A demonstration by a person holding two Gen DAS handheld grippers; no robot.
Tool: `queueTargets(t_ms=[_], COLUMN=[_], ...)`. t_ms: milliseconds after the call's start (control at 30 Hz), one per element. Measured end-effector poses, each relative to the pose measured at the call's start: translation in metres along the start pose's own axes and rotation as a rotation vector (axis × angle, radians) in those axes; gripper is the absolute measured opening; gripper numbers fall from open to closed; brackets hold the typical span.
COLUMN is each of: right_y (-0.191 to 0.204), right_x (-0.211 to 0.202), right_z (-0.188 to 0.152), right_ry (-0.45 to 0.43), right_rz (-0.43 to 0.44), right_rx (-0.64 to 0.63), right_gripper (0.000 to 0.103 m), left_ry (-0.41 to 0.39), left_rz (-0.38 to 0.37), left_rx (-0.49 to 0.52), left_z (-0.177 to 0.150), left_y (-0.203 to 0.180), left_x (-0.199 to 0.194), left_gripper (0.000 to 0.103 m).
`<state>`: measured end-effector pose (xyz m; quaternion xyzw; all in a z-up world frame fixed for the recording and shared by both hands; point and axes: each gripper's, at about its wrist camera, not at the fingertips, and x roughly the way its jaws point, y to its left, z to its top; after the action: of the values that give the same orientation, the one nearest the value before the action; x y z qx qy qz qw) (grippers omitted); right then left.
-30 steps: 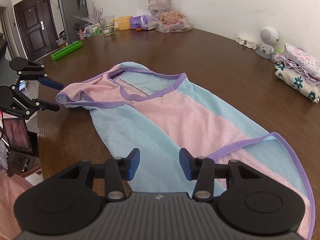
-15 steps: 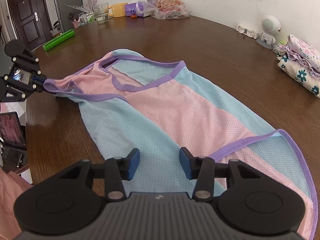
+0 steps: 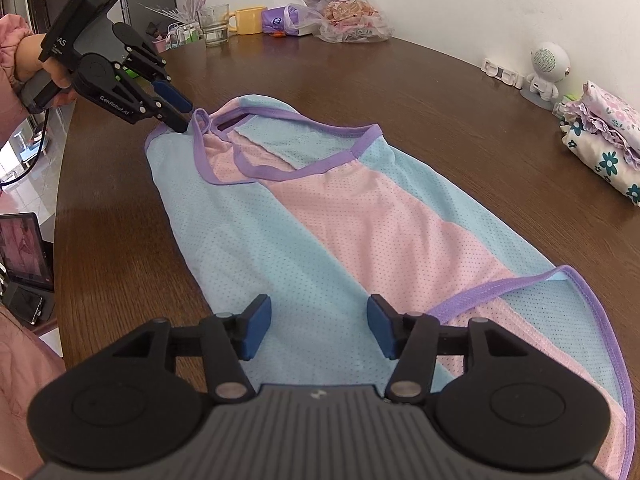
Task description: Fold clothes
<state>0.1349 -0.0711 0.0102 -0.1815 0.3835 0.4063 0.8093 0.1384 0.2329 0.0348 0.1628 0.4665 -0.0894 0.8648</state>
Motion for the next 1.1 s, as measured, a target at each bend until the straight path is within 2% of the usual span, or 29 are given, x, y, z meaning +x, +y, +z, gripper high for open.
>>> queueTargets(t_ms=[67, 133, 200, 300, 467, 667, 900, 1100], right_y=[0.000, 0.001, 0.002, 0.001, 0.009, 0.003, -0.017, -0.038], right_x=[0.000, 0.001, 0.001, -0.001, -0.017, -0.022, -0.049, -0.075], right_z=[0.000, 0.000, 0.000, -0.001, -0.006, -0.027, -0.062, -0.090], right_ry=[-0.003, -0.007, -0.011, -0.034, -0.097, -0.075, -0.082, -0.047], right_rz=[0.002, 0.003, 0.002, -0.011, -0.014, -0.046, -0.085, -0.104], right_rx=[-0.002, -0.004, -0.002, 0.016, 0.031, 0.060, 0.089, 0.084], right_gripper=[0.057, 0.059, 0.061, 0.061, 0.056, 0.048, 0.049, 0.049], left_ry=[-0.060, -0.123, -0.151, -0.177, -0.139, -0.147, -0.160, -0.159], left_rz=[-0.019, -0.081, -0.128, -0.136, -0.133, -0.107, -0.094, -0.078], left_rx=[-0.037, -0.037, -0.009, 0.051, 0.056, -0.025, -0.095, -0.116], left_z=[-0.002, -0.001, 0.003, 0.009, 0.004, -0.012, -0.023, -0.022], left_y=[-0.001, -0.009, -0.026, -0.054, -0.073, -0.066, -0.058, -0.061], left_x=[-0.015, -0.027, -0.029, -0.020, 0.004, 0.012, 0.006, 0.005], left_gripper=[0.028, 0.029, 0.029, 0.028, 0.026, 0.026, 0.026, 0.026])
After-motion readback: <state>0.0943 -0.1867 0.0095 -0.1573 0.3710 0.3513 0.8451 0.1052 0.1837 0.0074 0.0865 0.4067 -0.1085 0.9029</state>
